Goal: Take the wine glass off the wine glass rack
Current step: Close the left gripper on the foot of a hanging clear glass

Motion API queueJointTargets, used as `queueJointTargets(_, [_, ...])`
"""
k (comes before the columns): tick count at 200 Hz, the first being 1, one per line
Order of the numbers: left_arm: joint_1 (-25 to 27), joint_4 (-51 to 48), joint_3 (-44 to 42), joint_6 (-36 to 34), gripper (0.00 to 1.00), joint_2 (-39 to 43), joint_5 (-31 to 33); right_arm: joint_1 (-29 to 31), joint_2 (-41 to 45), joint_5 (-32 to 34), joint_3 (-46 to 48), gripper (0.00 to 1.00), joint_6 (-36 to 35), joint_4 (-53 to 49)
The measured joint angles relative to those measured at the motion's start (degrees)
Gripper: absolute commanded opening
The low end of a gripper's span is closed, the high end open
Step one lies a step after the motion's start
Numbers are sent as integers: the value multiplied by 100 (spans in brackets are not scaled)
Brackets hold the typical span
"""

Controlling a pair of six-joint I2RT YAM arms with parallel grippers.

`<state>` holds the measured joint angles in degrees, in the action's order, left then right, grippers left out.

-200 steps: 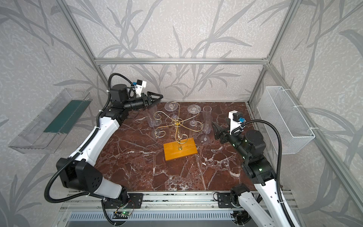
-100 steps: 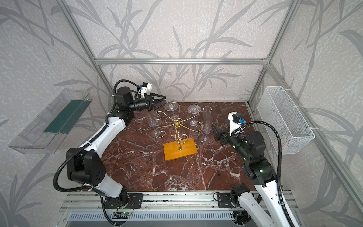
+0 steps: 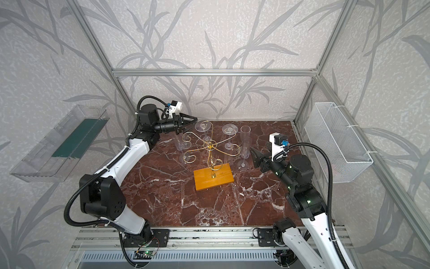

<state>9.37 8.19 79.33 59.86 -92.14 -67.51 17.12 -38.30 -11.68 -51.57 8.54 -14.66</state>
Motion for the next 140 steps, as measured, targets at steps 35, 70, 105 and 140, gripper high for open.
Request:
queueJointTargets(35, [39,-157,0,-129,45,-2,-15,0,-2,2,0,80,-2,0])
queueJointTargets(70, [118,-234,0,-136,41,-4,-15,0,0,4,11,80,0,2])
queueJointTargets(105, [140,-234,0,-101,30,-57,-17,0,0,7,79,79,0,2])
queueJointTargets(140, [140,-144,0,15,24,-98,-20,0,0,9,79,80,-7,4])
